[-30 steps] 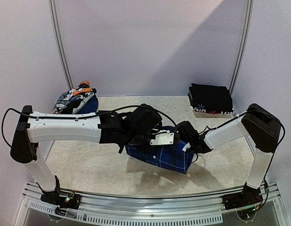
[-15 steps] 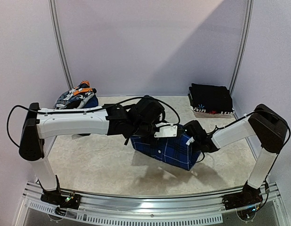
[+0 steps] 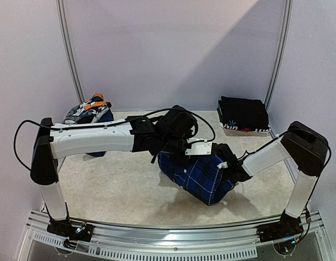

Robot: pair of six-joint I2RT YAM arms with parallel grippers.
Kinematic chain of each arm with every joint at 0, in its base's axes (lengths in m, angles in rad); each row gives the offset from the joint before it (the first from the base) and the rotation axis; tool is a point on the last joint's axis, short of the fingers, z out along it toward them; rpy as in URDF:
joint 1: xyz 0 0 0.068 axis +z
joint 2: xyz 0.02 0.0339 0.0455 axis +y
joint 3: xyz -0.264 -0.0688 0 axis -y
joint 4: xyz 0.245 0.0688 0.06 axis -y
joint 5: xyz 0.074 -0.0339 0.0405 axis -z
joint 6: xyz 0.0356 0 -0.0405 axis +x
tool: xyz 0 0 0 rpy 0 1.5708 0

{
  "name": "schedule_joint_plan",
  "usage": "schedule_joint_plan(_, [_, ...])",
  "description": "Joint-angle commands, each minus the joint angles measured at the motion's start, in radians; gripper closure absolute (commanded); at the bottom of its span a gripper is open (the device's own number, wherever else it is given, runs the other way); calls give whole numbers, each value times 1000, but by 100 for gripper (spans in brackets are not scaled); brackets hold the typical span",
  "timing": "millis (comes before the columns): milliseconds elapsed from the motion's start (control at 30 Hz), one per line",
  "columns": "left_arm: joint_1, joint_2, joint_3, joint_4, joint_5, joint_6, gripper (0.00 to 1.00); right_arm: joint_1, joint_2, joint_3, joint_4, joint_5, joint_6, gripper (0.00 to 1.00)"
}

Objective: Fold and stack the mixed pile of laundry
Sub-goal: Fold the 2/3-rectangle-folded shirt at the center of the board.

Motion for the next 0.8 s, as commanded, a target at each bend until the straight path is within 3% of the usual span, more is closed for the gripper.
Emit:
schedule_joint_plan(0, [-6,-70,-60,7,-62,-31,100,18,123,103,44,-75,19,100])
schedule_joint_plan(300, [-57,-254,-264,-5,-207,-139,100,147,289,323,39,-200,-6,100])
schedule_joint_plan(433, [-81,-301,-311,-6,-254,-159,100,171,299,334,49,-222,-4,100])
schedule_joint_plan(767, [-58,-263,-312,55,-152,-83,100,113,101,201,-155,52,-30,96])
